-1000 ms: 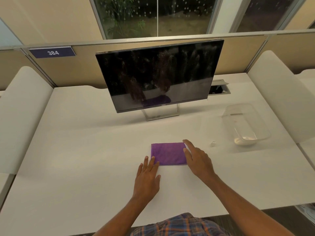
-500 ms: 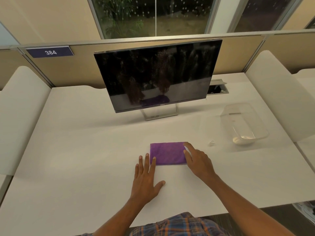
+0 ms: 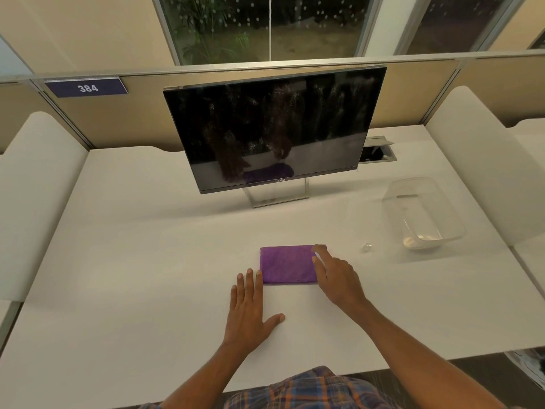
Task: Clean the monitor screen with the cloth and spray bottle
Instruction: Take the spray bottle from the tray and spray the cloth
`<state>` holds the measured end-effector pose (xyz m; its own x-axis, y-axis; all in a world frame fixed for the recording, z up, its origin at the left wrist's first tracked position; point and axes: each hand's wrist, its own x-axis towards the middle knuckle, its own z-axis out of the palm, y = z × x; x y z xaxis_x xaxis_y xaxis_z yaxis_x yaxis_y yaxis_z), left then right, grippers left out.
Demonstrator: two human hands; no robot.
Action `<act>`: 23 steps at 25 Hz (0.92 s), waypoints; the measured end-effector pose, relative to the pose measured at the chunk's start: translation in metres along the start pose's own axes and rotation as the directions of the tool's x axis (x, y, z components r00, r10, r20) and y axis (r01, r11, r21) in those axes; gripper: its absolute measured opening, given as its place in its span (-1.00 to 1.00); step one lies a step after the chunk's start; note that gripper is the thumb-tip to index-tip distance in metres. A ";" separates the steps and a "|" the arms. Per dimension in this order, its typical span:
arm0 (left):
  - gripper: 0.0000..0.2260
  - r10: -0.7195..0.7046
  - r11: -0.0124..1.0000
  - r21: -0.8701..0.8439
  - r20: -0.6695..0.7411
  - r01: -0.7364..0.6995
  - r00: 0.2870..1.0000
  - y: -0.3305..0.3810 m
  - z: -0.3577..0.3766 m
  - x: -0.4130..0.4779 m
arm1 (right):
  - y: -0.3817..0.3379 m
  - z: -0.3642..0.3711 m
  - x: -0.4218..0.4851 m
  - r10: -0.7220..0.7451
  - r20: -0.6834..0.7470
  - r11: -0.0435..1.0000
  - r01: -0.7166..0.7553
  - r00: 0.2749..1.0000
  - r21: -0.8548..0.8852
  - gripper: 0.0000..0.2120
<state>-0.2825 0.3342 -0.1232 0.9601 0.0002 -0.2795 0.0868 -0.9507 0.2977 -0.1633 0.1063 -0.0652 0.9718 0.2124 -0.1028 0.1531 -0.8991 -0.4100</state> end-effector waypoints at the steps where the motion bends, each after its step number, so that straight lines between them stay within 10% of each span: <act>1: 0.04 0.001 1.000 0.003 0.002 -0.001 1.000 0.000 0.000 0.000 | -0.001 0.001 -0.002 0.005 -0.009 1.000 -0.004 1.000 0.018 -0.60; 23: 0.10 -0.034 0.999 0.040 0.001 0.034 0.999 -0.009 0.001 0.003 | -0.052 0.010 0.007 -0.092 0.019 0.985 0.088 0.996 0.149 -0.63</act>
<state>-0.2808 0.3419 -0.1278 0.9563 0.0317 -0.2907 0.1082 -0.9619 0.2511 -0.1661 0.1582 -0.0540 0.9500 0.3013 -0.0822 0.2095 -0.8099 -0.5479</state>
